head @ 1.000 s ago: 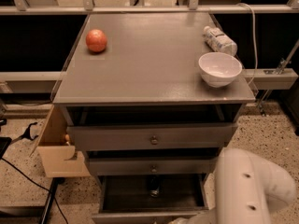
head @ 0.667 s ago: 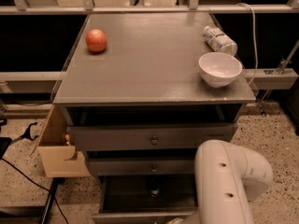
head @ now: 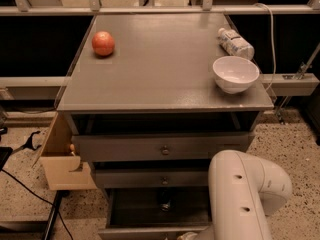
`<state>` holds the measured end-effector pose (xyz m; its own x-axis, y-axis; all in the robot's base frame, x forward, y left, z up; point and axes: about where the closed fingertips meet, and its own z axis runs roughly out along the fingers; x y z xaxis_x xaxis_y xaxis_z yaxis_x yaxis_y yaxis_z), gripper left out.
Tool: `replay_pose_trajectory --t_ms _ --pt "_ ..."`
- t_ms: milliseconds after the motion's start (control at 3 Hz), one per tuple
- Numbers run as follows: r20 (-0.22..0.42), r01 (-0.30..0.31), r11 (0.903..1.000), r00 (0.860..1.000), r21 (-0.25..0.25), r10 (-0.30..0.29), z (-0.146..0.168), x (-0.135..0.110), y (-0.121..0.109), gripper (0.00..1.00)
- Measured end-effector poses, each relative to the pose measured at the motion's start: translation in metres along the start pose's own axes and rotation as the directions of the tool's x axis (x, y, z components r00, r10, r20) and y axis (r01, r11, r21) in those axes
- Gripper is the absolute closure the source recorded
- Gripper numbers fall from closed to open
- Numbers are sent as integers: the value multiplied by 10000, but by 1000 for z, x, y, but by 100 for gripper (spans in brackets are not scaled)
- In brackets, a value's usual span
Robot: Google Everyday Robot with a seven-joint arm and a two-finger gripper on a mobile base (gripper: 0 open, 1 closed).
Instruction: Close bottom drawer
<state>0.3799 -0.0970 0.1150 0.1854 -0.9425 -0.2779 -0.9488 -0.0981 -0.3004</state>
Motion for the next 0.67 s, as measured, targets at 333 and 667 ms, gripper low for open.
replay_pose_trajectory --t_ms 333,667 --pt "277 -12 10000 9996 91 9 -1 2 -2 100" --pt "746 -109 9996 9972 261 89 -3 5 -4 100"
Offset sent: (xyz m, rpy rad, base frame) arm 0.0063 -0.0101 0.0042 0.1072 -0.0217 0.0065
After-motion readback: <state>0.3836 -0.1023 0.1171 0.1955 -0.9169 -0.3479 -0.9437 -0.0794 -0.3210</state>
